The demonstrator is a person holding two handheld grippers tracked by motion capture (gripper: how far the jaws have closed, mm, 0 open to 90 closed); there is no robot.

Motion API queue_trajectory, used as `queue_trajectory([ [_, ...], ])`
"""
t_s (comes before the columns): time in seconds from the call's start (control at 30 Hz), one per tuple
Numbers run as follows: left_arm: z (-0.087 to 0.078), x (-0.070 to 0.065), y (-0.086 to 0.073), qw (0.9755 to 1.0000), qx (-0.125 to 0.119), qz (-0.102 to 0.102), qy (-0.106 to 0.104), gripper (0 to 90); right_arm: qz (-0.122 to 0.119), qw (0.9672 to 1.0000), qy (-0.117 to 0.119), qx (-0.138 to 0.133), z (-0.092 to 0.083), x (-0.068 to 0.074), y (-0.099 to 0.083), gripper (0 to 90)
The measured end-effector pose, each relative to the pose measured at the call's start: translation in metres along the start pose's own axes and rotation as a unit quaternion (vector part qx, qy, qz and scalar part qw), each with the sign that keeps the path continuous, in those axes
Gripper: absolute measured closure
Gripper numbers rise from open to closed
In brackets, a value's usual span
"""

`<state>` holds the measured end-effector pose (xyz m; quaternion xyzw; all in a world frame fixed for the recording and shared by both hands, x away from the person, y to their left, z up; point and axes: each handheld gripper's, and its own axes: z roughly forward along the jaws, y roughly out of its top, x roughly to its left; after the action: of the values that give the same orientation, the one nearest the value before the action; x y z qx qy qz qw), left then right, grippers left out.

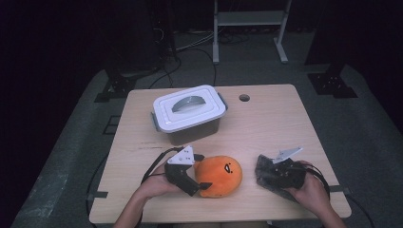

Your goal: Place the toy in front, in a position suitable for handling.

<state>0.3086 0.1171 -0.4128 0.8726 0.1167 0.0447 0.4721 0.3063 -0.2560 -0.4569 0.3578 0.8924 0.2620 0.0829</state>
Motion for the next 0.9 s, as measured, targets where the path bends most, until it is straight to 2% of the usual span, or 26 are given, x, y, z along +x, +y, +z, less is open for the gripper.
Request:
queue_trajectory([
  [0.13, 0.003, 0.005, -0.010, 0.9999, 0.015, -0.005, 0.001, 6.4, 0.015, 0.9998, 0.009, 0.004, -0.002, -0.004, 0.001, 67.5],
  [0.2, 0.003, 0.007, -0.014, 0.9997, 0.023, 0.001, 0.006, 12.0, 0.029, 0.9994, 0.017, 0.004, -0.002, -0.006, 0.001, 70.5],
  [0.27, 0.005, 0.010, -0.017, 0.9998, 0.020, -0.010, 0.001, 16.4, 0.037, 0.9990, 0.025, 0.001, -0.003, -0.009, 0.001, 73.1],
  [0.37, 0.009, 0.014, -0.020, 0.9999, 0.011, -0.011, -0.005, 21.6, 0.045, 0.9983, 0.036, -0.001, -0.007, -0.011, 0.001, 74.9],
  [0.43, 0.013, 0.015, -0.019, 0.9999, 0.003, -0.014, -0.005, 22.4, 0.050, 0.9975, 0.048, -0.014, -0.012, -0.011, 0.001, 75.0],
  [0.5, 0.017, 0.016, -0.016, 0.9998, -0.002, -0.020, -0.004, 22.4, 0.049, 0.9962, 0.061, -0.040, -0.021, -0.009, 0.003, 74.9],
  [0.53, 0.019, 0.016, -0.015, 0.9997, -0.004, -0.022, -0.004, 22.2, 0.047, 0.9950, 0.068, -0.057, -0.026, -0.007, 0.005, 74.9],
  [0.63, 0.024, 0.014, -0.011, 0.9999, -0.005, -0.012, -0.006, 22.0, 0.031, 0.9912, 0.087, -0.095, -0.041, 0.002, 0.015, 75.0],
  [0.73, 0.029, 0.015, -0.008, 1.0000, 0.000, -0.003, -0.007, 22.0, 0.011, 0.9850, 0.108, -0.134, -0.051, 0.015, 0.029, 75.0],
  [0.83, 0.034, 0.014, -0.002, 0.9999, 0.006, 0.008, -0.009, 22.1, -0.010, 0.9785, 0.129, -0.160, -0.054, 0.029, 0.047, 74.9],
  [0.9, 0.039, 0.012, 0.002, 0.9999, 0.005, 0.007, -0.011, 21.8, -0.028, 0.9753, 0.136, -0.172, -0.052, 0.039, 0.058, 74.8],
])
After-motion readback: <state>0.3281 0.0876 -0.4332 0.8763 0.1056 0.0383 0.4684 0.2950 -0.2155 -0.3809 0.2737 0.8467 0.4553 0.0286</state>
